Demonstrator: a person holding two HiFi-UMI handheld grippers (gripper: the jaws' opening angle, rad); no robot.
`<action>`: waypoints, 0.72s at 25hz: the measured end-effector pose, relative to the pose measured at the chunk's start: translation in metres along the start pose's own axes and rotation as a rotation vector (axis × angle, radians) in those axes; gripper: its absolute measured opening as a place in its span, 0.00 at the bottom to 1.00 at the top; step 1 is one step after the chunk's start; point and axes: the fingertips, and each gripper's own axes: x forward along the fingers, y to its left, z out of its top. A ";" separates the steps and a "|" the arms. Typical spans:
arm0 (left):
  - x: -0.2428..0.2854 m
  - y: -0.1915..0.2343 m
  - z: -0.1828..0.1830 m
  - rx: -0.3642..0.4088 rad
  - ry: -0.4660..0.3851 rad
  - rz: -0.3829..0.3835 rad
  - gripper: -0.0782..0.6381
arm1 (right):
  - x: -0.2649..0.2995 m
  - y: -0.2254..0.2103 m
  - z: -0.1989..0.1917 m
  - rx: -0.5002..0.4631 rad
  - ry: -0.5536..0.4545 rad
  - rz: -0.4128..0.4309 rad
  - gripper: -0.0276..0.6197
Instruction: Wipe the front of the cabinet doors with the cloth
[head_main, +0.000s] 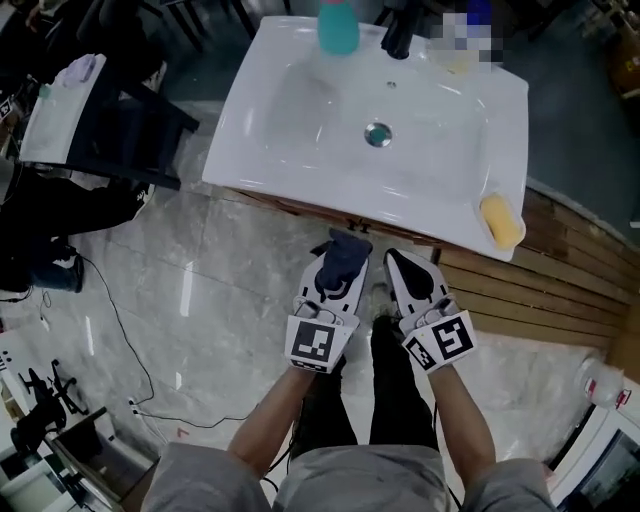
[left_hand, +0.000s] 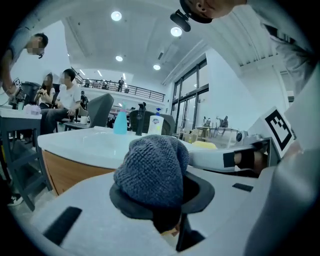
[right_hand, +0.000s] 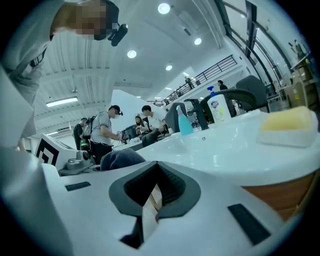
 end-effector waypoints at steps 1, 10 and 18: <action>-0.004 -0.001 0.011 0.001 -0.003 0.006 0.24 | -0.003 0.004 0.010 -0.001 -0.004 0.002 0.06; -0.028 -0.021 0.111 0.060 -0.067 0.032 0.24 | -0.030 0.024 0.087 -0.040 -0.045 -0.008 0.06; -0.050 -0.055 0.192 0.130 -0.129 0.015 0.24 | -0.055 0.048 0.164 -0.123 -0.108 0.018 0.06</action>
